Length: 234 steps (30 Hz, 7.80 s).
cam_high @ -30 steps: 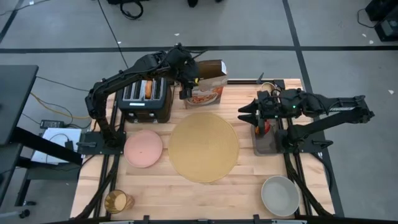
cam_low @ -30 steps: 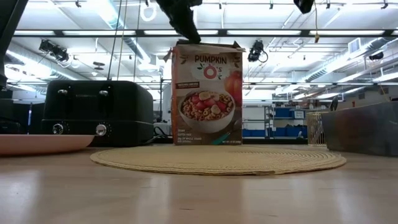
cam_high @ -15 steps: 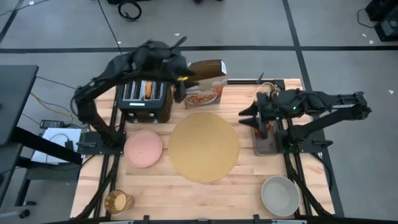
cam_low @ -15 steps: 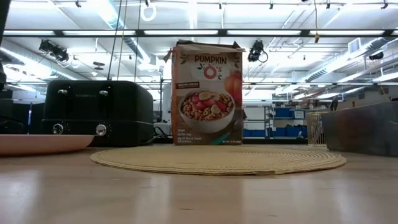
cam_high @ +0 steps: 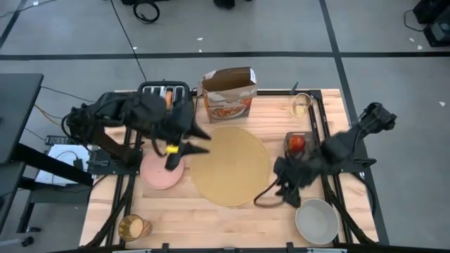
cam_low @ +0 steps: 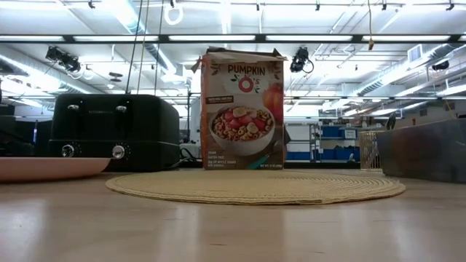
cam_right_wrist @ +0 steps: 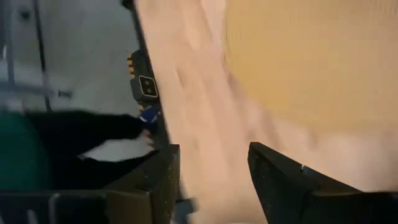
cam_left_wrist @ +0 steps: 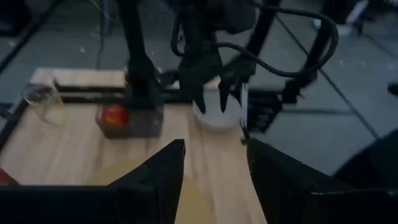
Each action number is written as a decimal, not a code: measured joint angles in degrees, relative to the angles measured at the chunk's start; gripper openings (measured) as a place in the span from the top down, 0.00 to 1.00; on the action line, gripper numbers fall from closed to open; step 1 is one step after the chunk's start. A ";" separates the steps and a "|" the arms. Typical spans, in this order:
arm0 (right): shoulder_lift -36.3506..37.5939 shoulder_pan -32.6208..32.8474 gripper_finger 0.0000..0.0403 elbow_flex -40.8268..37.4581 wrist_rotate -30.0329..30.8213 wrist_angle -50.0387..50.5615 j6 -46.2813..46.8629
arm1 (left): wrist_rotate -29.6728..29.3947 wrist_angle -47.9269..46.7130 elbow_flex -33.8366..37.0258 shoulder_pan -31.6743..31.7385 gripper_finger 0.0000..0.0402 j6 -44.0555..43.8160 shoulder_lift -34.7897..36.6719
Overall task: Arrange a breakfast setting
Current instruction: Put the gray bowl on the brown table mat, then pour the cereal from the cereal box into the gray bowl
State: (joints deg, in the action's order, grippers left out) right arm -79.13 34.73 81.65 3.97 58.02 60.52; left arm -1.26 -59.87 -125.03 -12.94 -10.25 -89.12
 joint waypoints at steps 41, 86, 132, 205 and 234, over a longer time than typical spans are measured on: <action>-35.93 14.15 0.77 -4.38 -18.96 -0.57 57.12 | -14.64 0.59 9.68 -34.74 0.55 -11.10 0.02; -36.15 -19.58 0.98 4.64 12.03 -2.27 -94.92 | -37.20 -6.31 9.66 -42.12 0.55 -26.89 1.01; -35.89 -20.08 0.77 2.78 9.91 -0.88 -100.56 | -38.59 -7.00 9.66 -41.95 0.55 -29.63 0.98; 20.86 -25.15 0.62 -5.62 22.06 -17.84 -58.57 | -0.56 5.20 9.66 37.48 0.90 16.95 -22.71; 28.19 -43.14 0.11 -37.50 5.44 -65.58 -48.13 | -2.70 -1.11 8.59 34.44 0.99 15.23 5.74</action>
State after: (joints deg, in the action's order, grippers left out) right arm -50.95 -8.41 44.15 9.40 -7.56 12.39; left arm -3.97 -60.98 -116.44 21.50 4.98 -83.38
